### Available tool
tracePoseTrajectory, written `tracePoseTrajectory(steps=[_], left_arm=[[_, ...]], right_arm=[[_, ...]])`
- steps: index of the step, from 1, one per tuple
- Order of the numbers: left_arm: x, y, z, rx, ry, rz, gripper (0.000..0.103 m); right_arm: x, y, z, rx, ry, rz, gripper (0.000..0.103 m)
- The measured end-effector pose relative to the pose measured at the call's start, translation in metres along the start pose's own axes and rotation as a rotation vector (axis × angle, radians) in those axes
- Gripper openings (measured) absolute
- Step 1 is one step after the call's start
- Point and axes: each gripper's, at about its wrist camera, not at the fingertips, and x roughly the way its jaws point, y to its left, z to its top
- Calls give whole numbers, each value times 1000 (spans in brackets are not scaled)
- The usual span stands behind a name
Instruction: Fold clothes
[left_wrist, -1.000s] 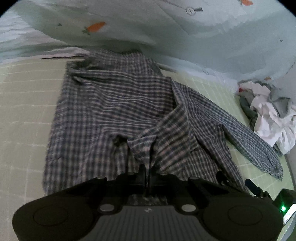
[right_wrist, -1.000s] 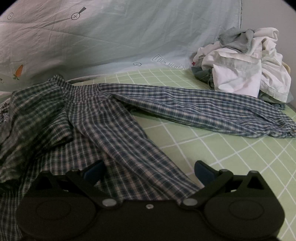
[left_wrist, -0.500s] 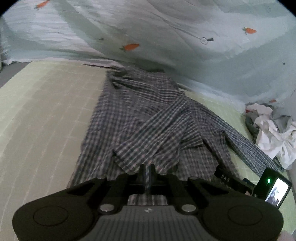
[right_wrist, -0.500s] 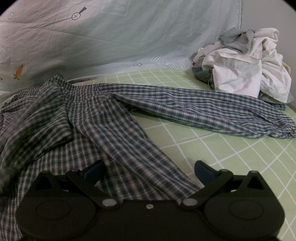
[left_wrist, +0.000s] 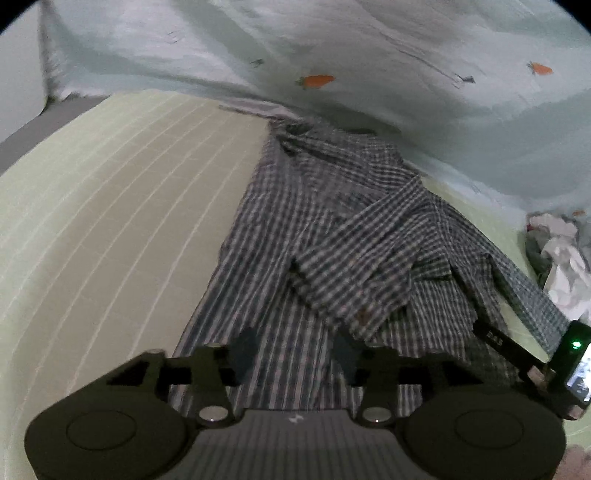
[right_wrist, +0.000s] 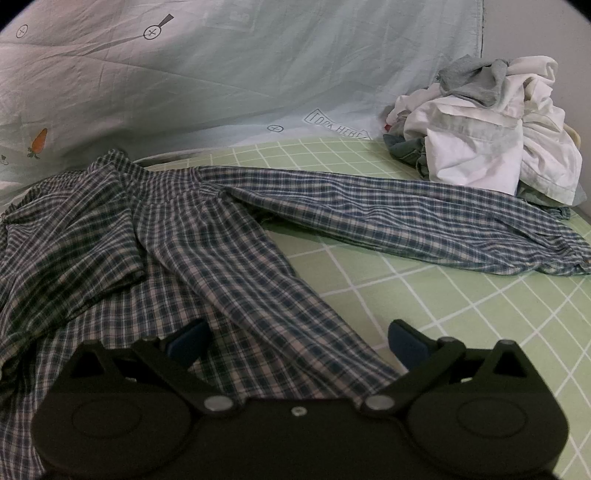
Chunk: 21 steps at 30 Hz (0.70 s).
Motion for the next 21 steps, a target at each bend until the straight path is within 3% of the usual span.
tracePoseTrajectory(steps=[2,8,9,11,21], left_arm=[[17,-7,10,55,-11,-2,61],[64,-25,32,153,13,0,57],[69,-28,33,166,24,5,52],[72,-29,31,164,51,32,0],[22,-13,14,13,47,0,1]], right_arm=[[0,1,0,1,0,-1,103],[0,1,0,3,0,-3,103],[0,1,0,3,0,-3,103],[0,1,0,2,0,-1,103],[0,-1,0,-3,0,4,103]])
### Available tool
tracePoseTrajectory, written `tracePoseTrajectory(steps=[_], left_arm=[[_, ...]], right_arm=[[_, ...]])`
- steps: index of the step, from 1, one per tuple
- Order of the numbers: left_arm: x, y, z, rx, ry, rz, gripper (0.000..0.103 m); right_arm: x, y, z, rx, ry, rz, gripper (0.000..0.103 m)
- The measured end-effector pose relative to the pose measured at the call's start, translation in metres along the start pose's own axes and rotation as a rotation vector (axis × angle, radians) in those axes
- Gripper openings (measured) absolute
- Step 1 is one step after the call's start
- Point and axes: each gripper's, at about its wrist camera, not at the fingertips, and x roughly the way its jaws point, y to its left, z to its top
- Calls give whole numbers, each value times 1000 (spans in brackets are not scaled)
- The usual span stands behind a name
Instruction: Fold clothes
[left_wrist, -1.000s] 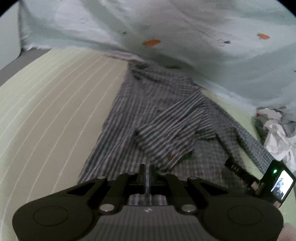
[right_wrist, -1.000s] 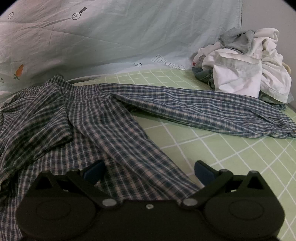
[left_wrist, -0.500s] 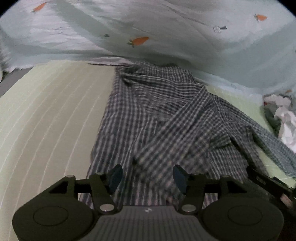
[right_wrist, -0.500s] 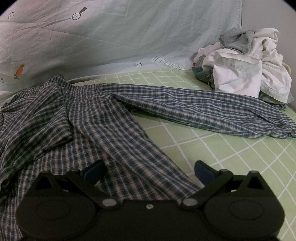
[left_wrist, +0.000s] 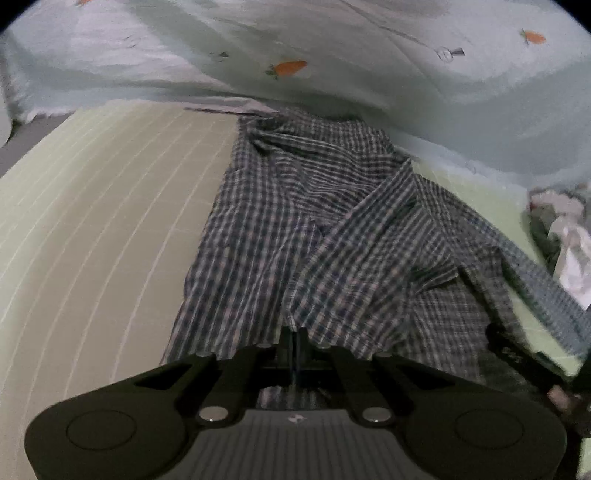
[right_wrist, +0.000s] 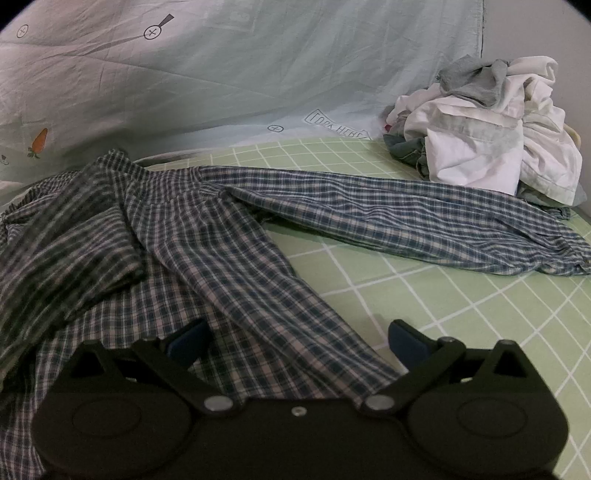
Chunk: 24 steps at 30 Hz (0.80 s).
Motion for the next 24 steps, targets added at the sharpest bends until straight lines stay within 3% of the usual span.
tracePoseTrajectory(steps=[10,24], left_arm=[[-47,25,-45,-247,48,-44,1],[-58,47,-92,-302,105,8,1]], right_arm=[[0,1,0,1,0,-2,103],[-1,1,0,1,0,2,103]])
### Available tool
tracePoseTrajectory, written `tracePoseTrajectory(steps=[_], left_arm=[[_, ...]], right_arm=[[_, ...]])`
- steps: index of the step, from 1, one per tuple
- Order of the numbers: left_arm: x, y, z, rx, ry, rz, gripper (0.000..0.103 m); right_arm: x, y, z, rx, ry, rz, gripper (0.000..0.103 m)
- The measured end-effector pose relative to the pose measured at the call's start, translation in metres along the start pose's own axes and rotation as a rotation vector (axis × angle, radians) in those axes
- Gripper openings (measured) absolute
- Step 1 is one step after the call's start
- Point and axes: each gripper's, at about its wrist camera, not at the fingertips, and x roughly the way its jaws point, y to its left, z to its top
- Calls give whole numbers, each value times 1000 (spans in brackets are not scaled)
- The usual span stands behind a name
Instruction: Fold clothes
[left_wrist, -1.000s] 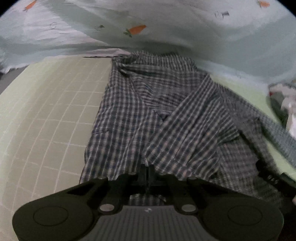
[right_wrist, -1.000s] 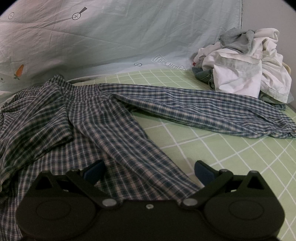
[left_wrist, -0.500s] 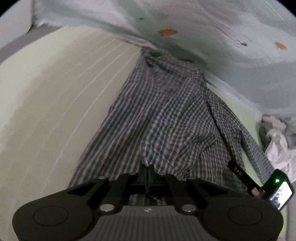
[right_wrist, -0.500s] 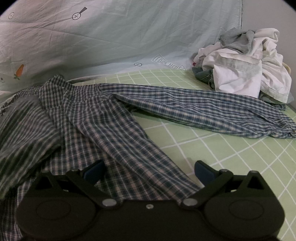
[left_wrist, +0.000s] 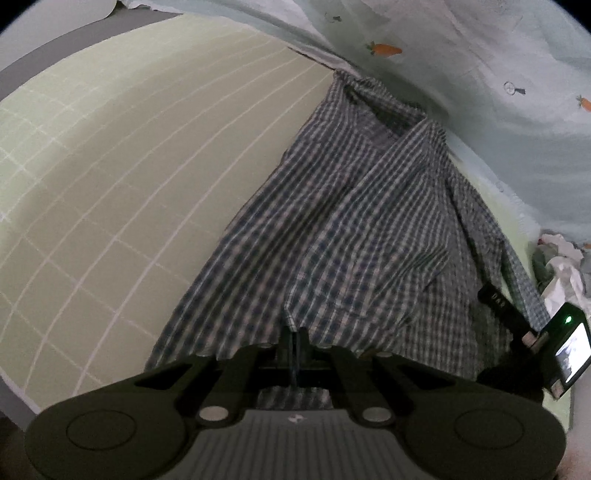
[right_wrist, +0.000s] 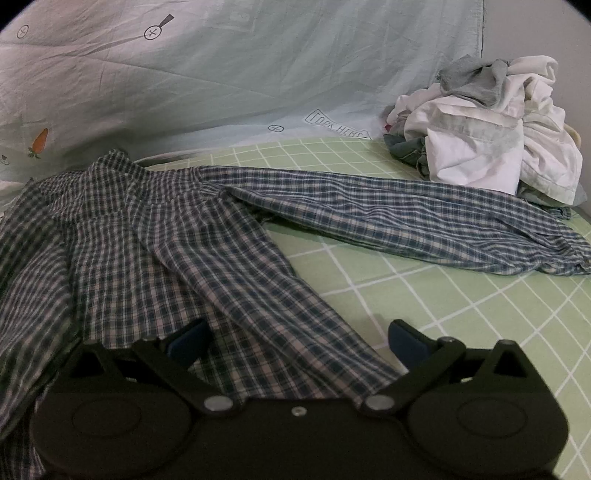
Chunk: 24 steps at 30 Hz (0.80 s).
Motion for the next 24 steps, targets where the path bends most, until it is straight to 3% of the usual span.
tracePoseTrajectory(steps=[6,16,18,24], left_arm=[[12,9,-16,-6,35,44,1],[11,12,-22,3,38,45,1],[9,9,-19,3,40,45,3],[-10,-4,-1,51,-11,52,26]], right_arm=[[0,0,0,0,0,1,103],[-1,0,0,1,0,3,103],[-1,-1,0,1,0,4,103],[-5,-3,-1,-3,5,27,103]])
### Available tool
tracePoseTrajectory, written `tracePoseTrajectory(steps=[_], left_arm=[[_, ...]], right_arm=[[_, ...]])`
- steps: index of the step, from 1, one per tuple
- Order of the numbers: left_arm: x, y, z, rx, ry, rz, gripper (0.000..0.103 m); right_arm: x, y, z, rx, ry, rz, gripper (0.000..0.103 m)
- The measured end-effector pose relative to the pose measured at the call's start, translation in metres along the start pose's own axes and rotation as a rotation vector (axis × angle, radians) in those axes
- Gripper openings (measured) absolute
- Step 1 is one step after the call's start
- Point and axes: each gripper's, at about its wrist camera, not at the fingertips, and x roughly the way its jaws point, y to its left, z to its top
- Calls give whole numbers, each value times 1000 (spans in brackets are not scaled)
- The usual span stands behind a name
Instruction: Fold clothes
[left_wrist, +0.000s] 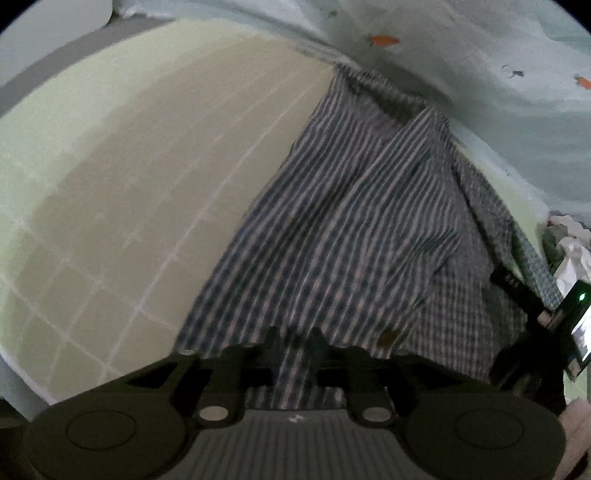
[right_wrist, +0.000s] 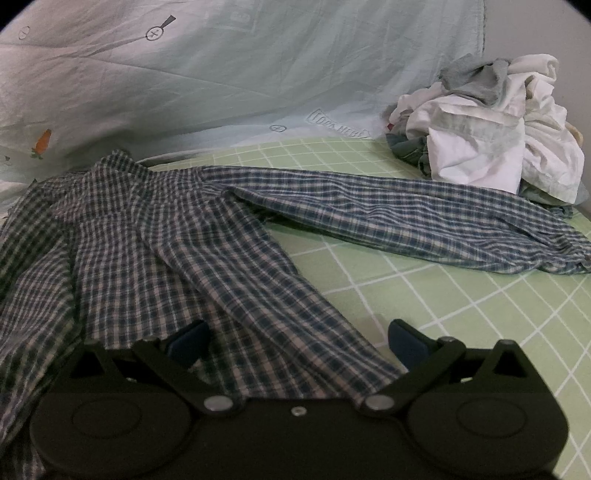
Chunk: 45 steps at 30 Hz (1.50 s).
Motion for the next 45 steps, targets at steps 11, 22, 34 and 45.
tracePoseTrajectory(steps=[11,22,34,45], left_arm=[[28,-27,29,114,31,23,56],[42,-33,20,171,45,30,8],[-11,12,10,-99,107,-223,4],[-6,58,-14,-148,174,-98,4]], right_arm=[[-40,-45,-14,-6,75,137,103],[-64,-54,-26,13,91,173,103],[-94,-5,-39,-84,83,250,103],[-115,-1,-53,-159,41,122,103]])
